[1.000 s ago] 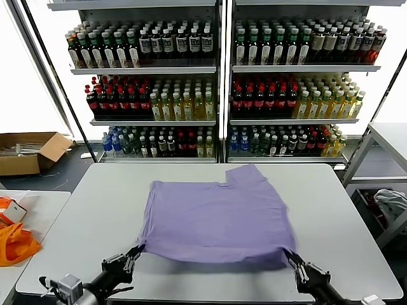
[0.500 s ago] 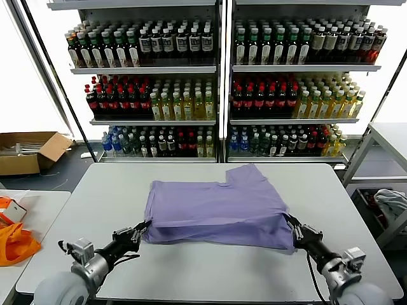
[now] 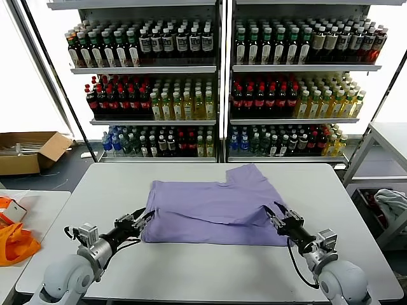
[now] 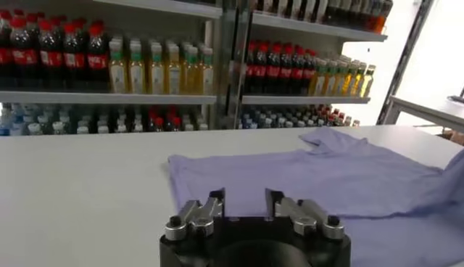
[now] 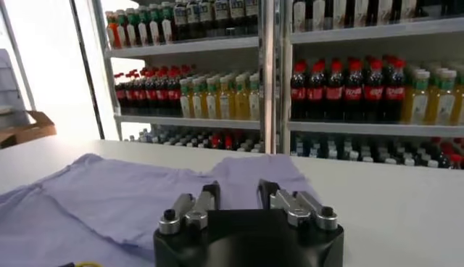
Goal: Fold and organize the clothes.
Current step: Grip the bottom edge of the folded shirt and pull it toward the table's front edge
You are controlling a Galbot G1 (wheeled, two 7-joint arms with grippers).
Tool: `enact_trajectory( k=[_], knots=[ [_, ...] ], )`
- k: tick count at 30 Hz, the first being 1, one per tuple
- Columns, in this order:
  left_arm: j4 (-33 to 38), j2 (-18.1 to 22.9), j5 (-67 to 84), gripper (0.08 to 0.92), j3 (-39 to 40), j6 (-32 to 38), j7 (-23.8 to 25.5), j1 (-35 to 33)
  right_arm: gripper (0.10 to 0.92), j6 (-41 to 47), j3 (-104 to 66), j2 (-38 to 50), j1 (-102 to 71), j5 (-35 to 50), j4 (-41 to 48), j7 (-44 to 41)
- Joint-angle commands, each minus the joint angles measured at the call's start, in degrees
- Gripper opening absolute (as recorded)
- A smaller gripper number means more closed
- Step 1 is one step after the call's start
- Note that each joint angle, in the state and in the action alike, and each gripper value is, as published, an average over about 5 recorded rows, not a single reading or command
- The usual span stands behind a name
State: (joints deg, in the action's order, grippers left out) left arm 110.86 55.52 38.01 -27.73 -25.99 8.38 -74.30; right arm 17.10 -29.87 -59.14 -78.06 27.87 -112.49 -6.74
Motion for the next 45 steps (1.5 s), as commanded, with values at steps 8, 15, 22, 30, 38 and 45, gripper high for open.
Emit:
enact_trajectory(
  k=[8, 15, 22, 30, 38, 45],
  knots=[
    [-0.8, 2.6, -2.4, 0.729, 2.7, -0.6, -3.2, -6.9, 0.816, 5.2, -4.2, -2.1, -10.2, -4.2, -3.2, 7.3],
    [-3.4, 3.2, -2.2, 0.821, 3.6, -0.8, -3.4, -5.0, 0.796, 7.4, -3.6, -1.7, -11.1, -1.0, -2.8, 7.9],
    [-4.5, 3.6, -1.2, 0.805, 3.5, -0.3, -3.9, -3.7, 0.603, 7.5, -2.3, -2.3, -9.8, 2.5, -1.2, 8.0],
    [-4.2, 3.8, -0.2, 0.603, 3.1, 0.5, -4.4, -4.3, 0.378, 7.5, -1.9, -2.2, -9.3, 3.6, -1.0, 8.3],
    [-2.4, 5.4, -0.9, 0.369, 1.8, 0.3, -6.3, -6.2, 0.163, 7.1, -2.3, -2.4, -9.8, 3.6, -2.9, 8.3],
    [4.3, 6.1, -0.8, 0.171, -2.3, 0.6, -8.7, -13.2, 0.108, 6.1, -4.7, -1.0, -15.4, 3.5, -8.6, 8.6]
  ],
)
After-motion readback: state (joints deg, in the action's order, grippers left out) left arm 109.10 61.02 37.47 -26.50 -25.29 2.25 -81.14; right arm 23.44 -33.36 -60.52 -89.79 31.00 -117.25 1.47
